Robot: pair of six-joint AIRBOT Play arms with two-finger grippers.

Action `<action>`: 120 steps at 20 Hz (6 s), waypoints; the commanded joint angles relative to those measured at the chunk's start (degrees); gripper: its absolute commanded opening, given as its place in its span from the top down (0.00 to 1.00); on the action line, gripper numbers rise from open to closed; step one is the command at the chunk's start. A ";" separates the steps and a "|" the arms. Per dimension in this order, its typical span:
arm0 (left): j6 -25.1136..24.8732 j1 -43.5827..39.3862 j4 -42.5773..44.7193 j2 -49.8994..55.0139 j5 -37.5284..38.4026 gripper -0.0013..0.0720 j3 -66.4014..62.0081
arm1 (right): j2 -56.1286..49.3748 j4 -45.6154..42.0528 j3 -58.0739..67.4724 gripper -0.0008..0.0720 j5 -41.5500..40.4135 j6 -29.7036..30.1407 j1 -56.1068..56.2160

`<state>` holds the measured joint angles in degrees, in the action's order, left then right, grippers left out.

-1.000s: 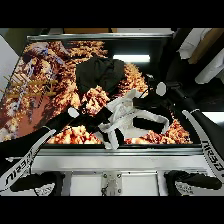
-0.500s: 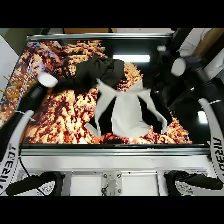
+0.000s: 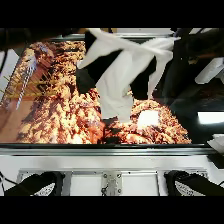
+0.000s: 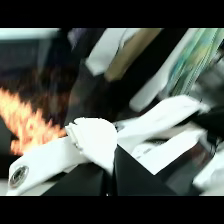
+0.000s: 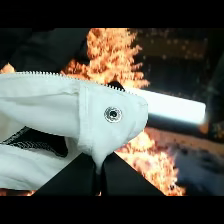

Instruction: Fold the clothes and pants, and hang the long-sleeved shirts on hangers.

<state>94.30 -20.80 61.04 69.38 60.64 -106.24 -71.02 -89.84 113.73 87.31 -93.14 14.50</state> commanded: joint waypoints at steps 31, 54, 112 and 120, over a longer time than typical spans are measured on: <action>-4.09 18.29 20.00 -11.52 6.08 0.04 40.22 | 4.81 0.07 -41.13 0.96 14.53 -11.87 16.06; -0.76 29.42 56.39 37.62 -3.50 0.04 18.71 | 4.81 0.07 -41.13 0.96 14.56 -11.89 16.06; -78.73 23.28 -1.75 -11.15 41.53 0.97 45.00 | 4.79 0.07 -41.13 0.96 14.53 -11.89 16.06; -87.03 29.57 -2.62 -21.40 33.68 0.97 66.49 | 4.81 0.07 -41.13 0.96 14.56 -11.87 16.06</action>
<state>10.00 7.16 58.94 51.29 98.19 -46.50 -66.19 -89.80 72.62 101.84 -105.01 30.52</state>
